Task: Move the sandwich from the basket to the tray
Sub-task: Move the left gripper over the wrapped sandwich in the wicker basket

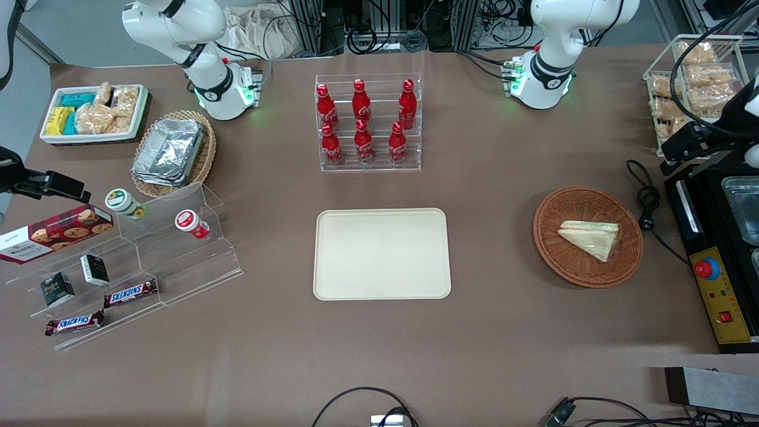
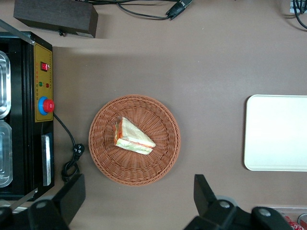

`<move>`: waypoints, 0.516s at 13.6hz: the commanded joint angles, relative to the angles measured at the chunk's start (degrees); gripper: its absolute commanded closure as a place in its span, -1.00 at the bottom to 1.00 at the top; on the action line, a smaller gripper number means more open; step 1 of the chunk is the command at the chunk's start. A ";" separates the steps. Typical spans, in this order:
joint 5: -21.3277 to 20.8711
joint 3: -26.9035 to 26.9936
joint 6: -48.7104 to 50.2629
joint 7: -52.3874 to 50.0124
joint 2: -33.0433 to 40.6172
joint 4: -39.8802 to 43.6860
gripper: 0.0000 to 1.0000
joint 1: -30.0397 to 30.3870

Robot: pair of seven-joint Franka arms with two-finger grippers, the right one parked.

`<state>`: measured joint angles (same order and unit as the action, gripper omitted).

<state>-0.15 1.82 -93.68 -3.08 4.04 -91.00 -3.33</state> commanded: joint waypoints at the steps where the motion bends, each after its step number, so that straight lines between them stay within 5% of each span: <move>1: 0.32 -0.41 1.57 -0.09 -0.70 1.62 -1.00 0.43; 5: 0.24 -0.24 2.19 -0.43 -1.75 1.97 -1.00 0.51; 7: 0.49 0.03 2.28 -9.77 -2.02 1.44 -1.00 0.78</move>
<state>-0.15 1.92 -92.70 -6.23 3.36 -91.00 -3.22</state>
